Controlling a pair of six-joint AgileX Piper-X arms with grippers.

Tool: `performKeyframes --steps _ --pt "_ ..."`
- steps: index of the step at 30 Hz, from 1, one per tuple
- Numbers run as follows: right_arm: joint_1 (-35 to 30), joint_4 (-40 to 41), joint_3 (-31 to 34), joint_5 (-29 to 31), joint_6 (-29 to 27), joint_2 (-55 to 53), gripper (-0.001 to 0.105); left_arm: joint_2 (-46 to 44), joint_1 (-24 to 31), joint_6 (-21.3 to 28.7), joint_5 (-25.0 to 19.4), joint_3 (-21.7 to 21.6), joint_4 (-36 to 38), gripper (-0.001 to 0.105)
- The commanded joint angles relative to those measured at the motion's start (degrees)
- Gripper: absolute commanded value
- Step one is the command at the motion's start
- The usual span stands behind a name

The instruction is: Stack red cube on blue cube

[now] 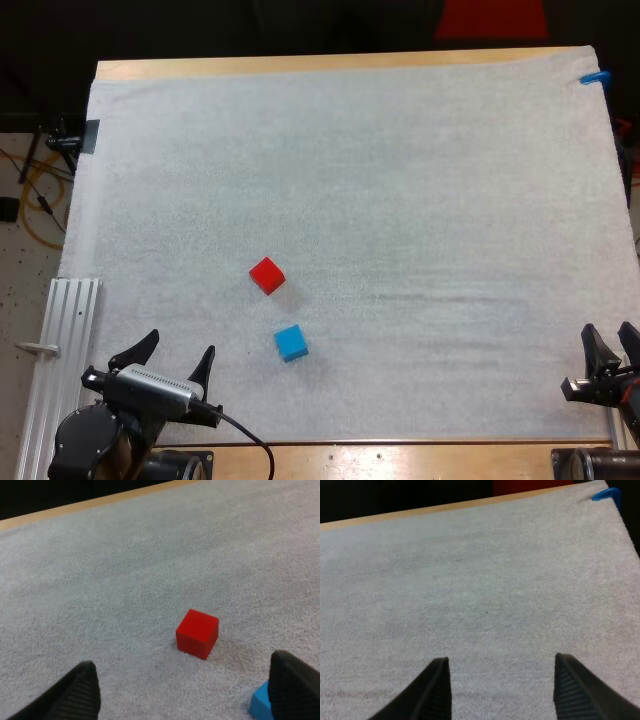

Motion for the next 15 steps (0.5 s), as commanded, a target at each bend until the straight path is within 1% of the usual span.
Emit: performKeyframes --steps 1,10,13,15 --pt "0.04 0.08 -0.17 -0.43 -0.20 -1.92 0.046 -7.91 -0.24 -0.67 -0.62 -0.31 -0.50 0.067" --pt "0.04 0.22 -0.29 -0.54 -0.37 -1.67 0.046 -7.91 -0.24 -0.67 -0.62 -0.31 -0.50 0.067" --pt "0.04 2.46 -1.56 -1.61 -1.51 0.35 0.046 -7.68 -0.24 -0.67 -0.62 -0.54 -0.90 0.067" --pt "0.04 3.85 -3.16 -2.67 -1.90 2.13 0.046 -6.85 -0.24 -0.31 -0.62 -1.54 0.02 0.067"
